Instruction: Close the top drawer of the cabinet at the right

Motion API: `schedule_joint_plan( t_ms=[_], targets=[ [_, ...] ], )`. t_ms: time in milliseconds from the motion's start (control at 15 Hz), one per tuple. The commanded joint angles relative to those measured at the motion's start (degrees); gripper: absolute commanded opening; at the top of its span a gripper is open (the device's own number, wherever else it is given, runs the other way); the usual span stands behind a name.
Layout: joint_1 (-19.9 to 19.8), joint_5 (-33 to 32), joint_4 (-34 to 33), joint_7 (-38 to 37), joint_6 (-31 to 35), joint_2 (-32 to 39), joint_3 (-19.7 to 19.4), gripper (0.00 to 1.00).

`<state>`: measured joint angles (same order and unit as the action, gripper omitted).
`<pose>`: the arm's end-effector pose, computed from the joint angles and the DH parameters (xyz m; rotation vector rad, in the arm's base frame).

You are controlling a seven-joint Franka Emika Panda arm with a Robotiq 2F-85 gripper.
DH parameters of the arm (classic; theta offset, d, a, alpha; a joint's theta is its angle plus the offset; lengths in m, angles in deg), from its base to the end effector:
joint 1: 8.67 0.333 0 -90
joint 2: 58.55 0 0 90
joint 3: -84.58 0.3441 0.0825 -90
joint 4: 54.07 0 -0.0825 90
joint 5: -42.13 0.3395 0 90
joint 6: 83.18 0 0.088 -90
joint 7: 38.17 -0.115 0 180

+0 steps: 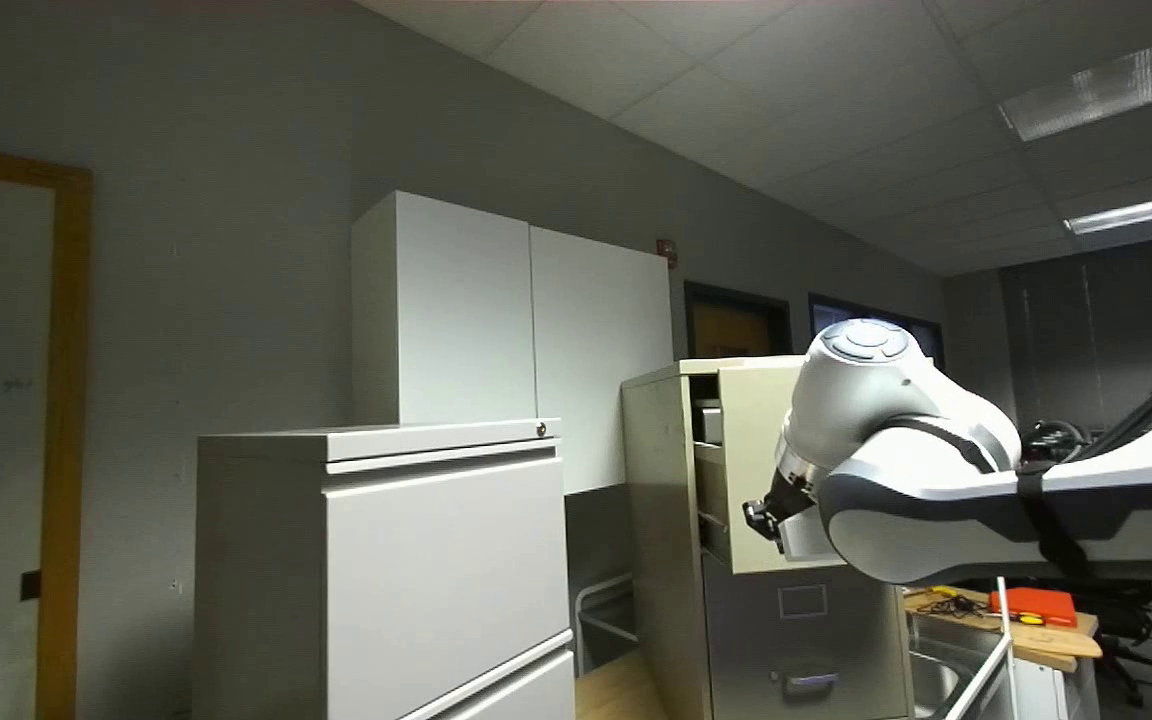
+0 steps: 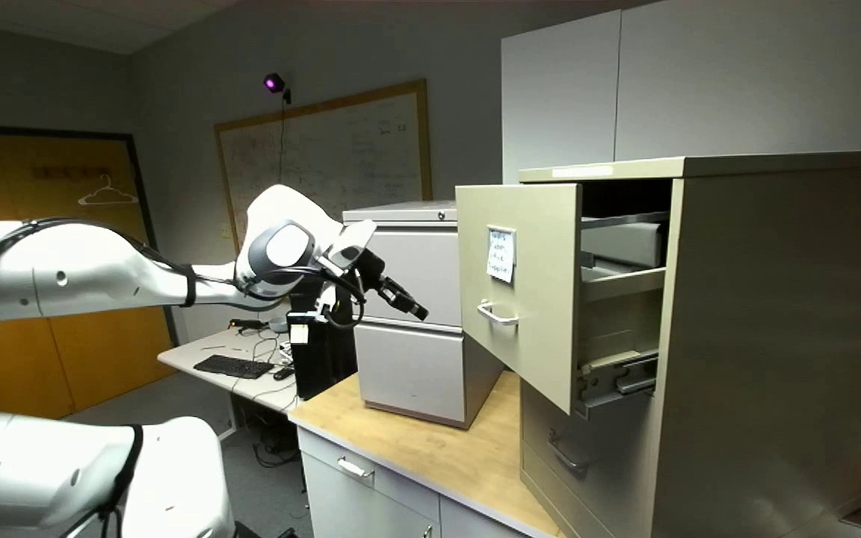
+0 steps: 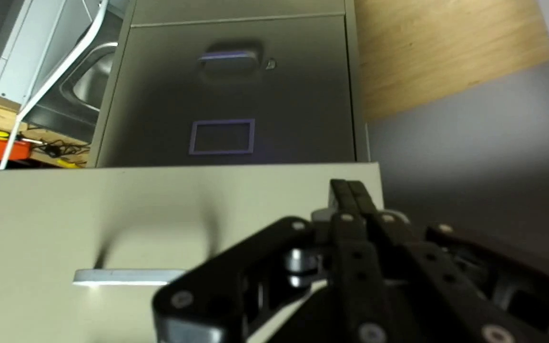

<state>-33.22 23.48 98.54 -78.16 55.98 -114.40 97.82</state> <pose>0.2578 -0.0272 0.6036 2.4246 -0.9589 1.0904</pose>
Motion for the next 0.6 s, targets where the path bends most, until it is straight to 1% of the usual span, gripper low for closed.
schedule_joint_plan(
  t_ms=[0,200,333,533],
  targets=[
    [-7.5,-4.2,0.1,-7.6,6.2,-1.8,4.9,0.00],
    [-14.4,-8.0,-1.3,-12.7,11.1,-1.4,9.8,0.00],
    [-19.0,-9.4,-2.4,-15.0,13.8,-1.0,13.2,0.00],
    [-24.5,-9.0,-4.0,-16.0,16.4,0.0,17.4,0.00]
  ],
)
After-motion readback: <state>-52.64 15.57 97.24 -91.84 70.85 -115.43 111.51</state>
